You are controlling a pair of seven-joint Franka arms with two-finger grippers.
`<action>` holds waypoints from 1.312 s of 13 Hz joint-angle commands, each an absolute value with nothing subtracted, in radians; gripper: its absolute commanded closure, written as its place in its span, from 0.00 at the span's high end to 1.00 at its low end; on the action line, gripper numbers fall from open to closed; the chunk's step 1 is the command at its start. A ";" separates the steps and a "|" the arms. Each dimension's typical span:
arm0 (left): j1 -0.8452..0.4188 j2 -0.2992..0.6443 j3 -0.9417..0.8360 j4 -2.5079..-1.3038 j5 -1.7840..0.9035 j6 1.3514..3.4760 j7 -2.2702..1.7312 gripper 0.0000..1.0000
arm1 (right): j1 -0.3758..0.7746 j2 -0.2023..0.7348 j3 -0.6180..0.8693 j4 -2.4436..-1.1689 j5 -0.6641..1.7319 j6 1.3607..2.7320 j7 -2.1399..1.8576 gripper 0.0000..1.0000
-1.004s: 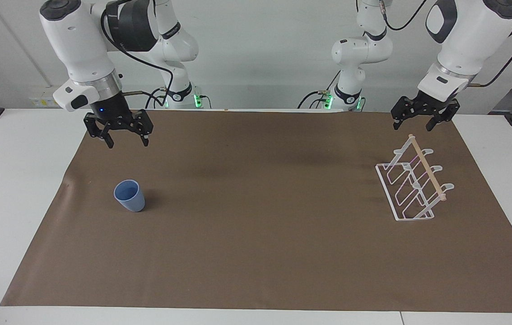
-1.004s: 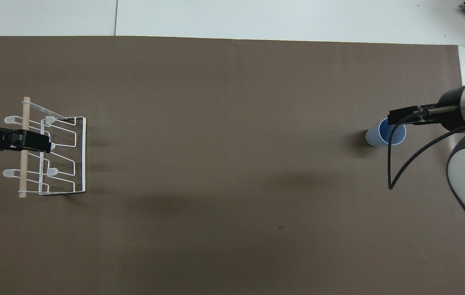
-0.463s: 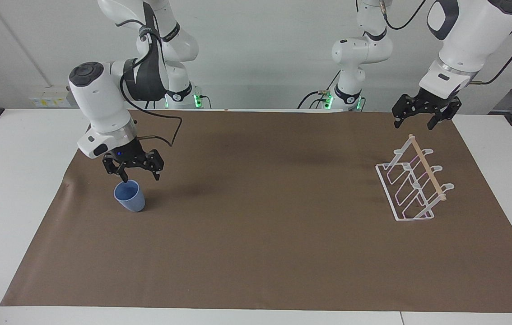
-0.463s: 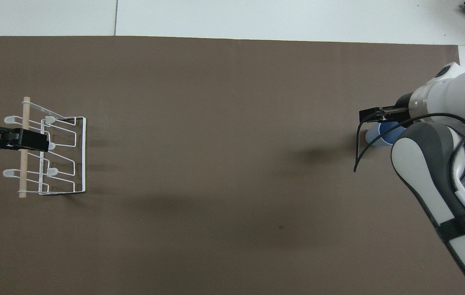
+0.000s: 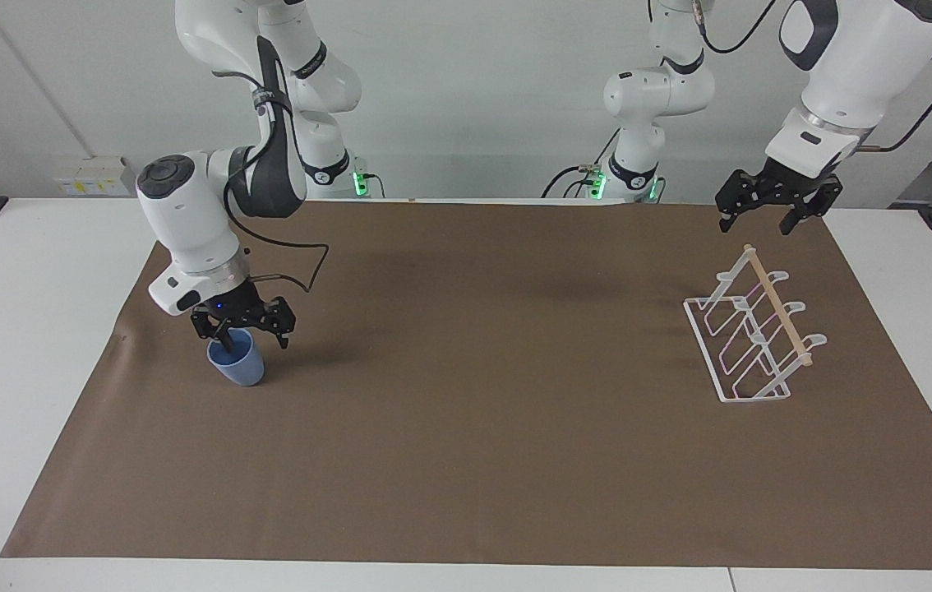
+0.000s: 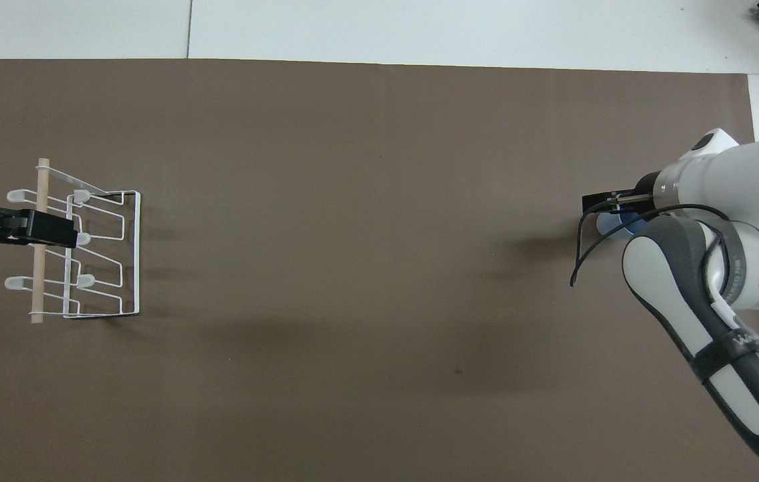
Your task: Hang cup on cup holder
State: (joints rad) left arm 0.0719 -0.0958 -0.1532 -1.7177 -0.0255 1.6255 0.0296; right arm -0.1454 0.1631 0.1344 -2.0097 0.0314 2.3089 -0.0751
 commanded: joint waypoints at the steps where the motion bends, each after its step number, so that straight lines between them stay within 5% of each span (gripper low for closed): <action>1: 0.078 -0.095 -0.153 -1.700 -0.032 1.600 0.041 1.00 | -0.158 0.143 0.141 -2.077 0.049 2.342 -0.109 1.00; 5: 0.075 -0.092 -0.153 -1.694 -0.032 1.594 0.041 1.00 | -0.161 0.141 0.141 -2.083 0.049 2.350 -0.107 1.00; 9: -0.005 -0.058 -0.074 -1.663 -0.034 1.597 0.040 1.00 | -0.167 0.141 0.141 -2.083 0.038 2.347 -0.109 0.45; 13: 0.005 -0.057 -0.095 -1.646 -0.034 1.577 0.040 1.00 | -0.169 0.141 0.141 -2.083 0.038 2.341 -0.133 0.02; 17: 0.012 -0.071 -0.087 -1.652 -0.035 1.560 0.020 1.00 | -0.169 0.140 0.141 -2.083 0.038 2.330 -0.133 0.00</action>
State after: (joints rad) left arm 0.0177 -0.0647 -0.0986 -1.6685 -0.0257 1.5921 0.0273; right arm -0.1595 0.1505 0.1344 -2.0593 0.0237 2.3296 -0.1028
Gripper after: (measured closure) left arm 0.000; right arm 0.943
